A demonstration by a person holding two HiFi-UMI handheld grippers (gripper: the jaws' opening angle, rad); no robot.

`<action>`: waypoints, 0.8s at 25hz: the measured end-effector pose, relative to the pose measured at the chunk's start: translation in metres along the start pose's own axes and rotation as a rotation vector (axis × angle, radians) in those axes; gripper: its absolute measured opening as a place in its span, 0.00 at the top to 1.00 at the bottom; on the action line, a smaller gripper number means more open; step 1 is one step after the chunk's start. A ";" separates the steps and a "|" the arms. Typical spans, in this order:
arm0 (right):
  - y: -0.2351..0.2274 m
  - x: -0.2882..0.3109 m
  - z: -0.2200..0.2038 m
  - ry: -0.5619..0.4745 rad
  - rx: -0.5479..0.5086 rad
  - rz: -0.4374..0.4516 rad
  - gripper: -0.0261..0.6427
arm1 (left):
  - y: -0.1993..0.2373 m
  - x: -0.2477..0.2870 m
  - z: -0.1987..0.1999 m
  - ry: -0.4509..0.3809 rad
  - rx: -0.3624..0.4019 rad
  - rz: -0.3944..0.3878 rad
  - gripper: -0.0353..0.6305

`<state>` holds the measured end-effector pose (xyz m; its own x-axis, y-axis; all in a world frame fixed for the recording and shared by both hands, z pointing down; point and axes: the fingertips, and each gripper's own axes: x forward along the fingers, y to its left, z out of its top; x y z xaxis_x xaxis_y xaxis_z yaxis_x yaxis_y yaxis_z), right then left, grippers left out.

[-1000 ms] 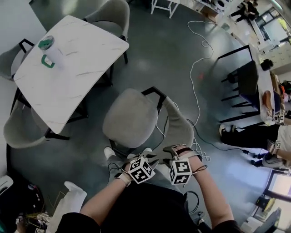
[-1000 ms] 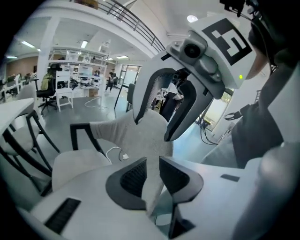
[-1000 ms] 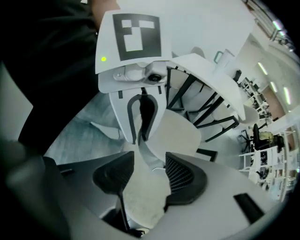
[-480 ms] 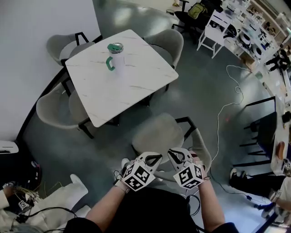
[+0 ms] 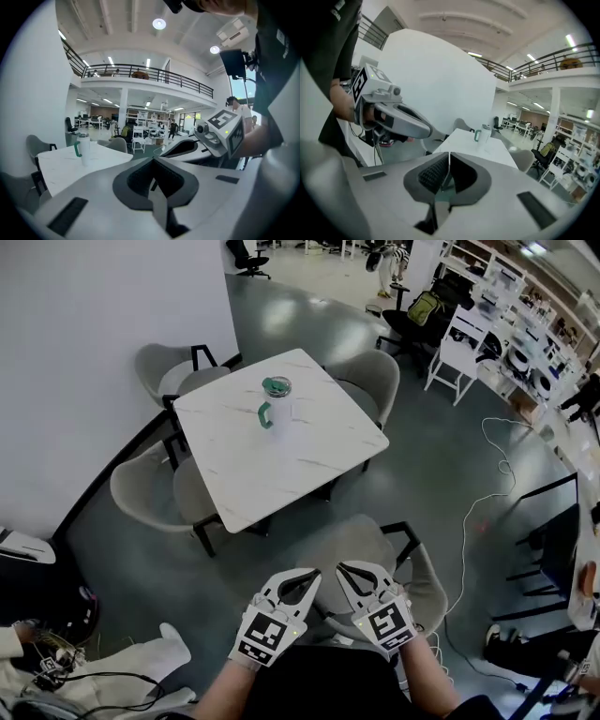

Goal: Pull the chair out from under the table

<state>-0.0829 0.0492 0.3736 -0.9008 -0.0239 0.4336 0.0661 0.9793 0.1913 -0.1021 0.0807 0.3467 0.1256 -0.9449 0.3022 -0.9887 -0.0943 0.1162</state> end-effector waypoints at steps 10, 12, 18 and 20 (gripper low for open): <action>0.005 -0.014 0.093 -0.264 0.127 -0.021 0.93 | 0.034 -0.061 0.059 -0.184 -0.042 0.186 0.94; 0.008 -0.016 0.105 -0.291 0.105 -0.021 0.93 | 0.038 -0.070 0.064 -0.220 -0.053 0.212 0.94; 0.007 -0.025 0.113 -0.337 0.163 -0.013 0.93 | 0.034 -0.084 0.071 -0.290 -0.084 0.229 0.94; 0.000 -0.029 0.112 -0.369 0.210 -0.019 0.93 | 0.031 -0.083 0.074 -0.295 -0.071 0.227 0.94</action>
<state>-0.1048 0.0724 0.2629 -0.9967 -0.0065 0.0806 -0.0068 1.0000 -0.0041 -0.1491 0.1334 0.2554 -0.1356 -0.9898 0.0435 -0.9792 0.1406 0.1463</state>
